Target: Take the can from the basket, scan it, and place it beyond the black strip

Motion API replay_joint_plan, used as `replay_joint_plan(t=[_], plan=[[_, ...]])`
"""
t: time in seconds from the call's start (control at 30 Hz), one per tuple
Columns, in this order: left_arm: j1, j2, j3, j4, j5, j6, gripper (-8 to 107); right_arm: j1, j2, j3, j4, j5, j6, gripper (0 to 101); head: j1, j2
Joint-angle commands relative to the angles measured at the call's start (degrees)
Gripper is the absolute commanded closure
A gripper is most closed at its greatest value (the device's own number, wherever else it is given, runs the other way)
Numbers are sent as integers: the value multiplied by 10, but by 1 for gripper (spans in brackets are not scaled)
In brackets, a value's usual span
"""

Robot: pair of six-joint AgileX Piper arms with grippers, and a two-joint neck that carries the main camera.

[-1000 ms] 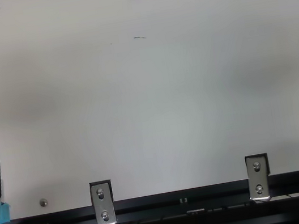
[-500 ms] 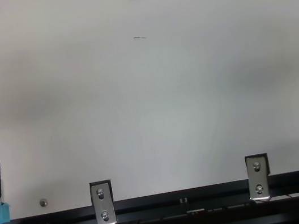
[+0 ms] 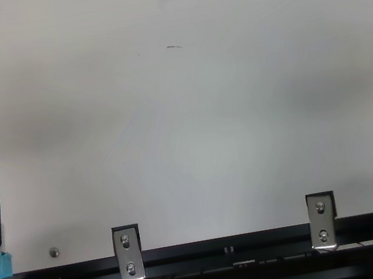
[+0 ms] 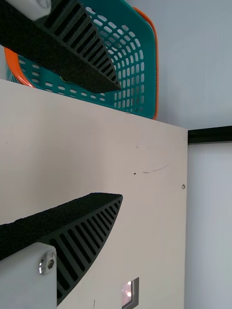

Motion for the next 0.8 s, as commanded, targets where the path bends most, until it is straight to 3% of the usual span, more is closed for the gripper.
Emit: replay_joint_plan(t=[0.0, 0.4, 0.77], plan=[[0, 0, 0, 0, 0, 0, 9, 0, 0, 0, 0, 0, 0, 0, -13, 4], [-7, -13, -3, 28, 11, -38, 9, 0, 0, 0, 0, 0, 0, 0, -13, 4], [40, 205, -108, 107, -110, -95, 9, 0, 0, 0, 0, 0, 0, 0, -13, 4]])
